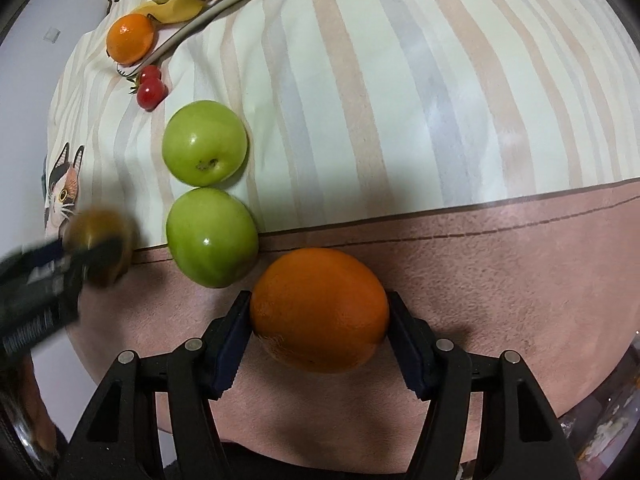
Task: Organize fruits
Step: 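Grasp the second orange with the right tool while the left tool grasps the red-brown apple, then lower the orange onto the plate and open the right tool while the left tool carries the apple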
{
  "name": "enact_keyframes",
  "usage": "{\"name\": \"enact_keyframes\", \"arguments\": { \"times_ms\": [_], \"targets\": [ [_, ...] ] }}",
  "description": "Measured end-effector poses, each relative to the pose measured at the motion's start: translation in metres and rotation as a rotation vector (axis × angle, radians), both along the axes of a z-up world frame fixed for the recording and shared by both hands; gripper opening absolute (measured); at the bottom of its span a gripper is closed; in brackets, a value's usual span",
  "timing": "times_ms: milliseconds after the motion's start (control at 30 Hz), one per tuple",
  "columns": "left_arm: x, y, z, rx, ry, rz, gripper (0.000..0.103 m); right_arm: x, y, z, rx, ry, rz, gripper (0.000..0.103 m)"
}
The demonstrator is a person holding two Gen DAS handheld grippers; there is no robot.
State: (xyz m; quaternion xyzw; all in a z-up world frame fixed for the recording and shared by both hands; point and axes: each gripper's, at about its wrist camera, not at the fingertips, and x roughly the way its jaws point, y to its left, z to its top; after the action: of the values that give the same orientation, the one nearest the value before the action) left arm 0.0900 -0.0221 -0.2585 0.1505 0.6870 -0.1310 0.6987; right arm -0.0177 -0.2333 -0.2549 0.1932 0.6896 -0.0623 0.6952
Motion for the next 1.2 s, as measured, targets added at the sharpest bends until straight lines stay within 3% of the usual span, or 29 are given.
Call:
{"name": "enact_keyframes", "arguments": {
  "times_ms": [100,300,433,667,867,1000,1200],
  "targets": [
    [0.005,0.005,-0.015,-0.045,0.039,0.060,0.067,0.005,0.001,-0.005,-0.012,0.011,0.006,0.067],
    [0.010,-0.001,-0.024,-0.032,0.015,0.077,0.065,0.014,0.004,-0.007,-0.040,0.027,0.039,0.067],
    [0.009,-0.005,-0.003,-0.040,-0.045,0.063,0.065,0.020,0.001,0.001,-0.021,0.011,0.033,0.067],
    [0.037,-0.020,0.049,-0.141,-0.114,0.080,0.065,0.048,-0.014,0.040,0.031,-0.070,-0.007,0.067],
    [0.101,-0.021,0.088,-0.184,-0.195,0.057,0.065,0.116,-0.047,0.087,0.055,-0.194,-0.060,0.067],
    [0.139,-0.036,0.082,-0.177,-0.206,0.052,0.065,0.165,-0.071,0.102,0.041,-0.241,-0.084,0.067],
    [0.179,-0.054,0.055,-0.154,-0.171,0.056,0.065,0.241,-0.087,0.098,-0.005,-0.253,-0.072,0.067]
  ]
}}
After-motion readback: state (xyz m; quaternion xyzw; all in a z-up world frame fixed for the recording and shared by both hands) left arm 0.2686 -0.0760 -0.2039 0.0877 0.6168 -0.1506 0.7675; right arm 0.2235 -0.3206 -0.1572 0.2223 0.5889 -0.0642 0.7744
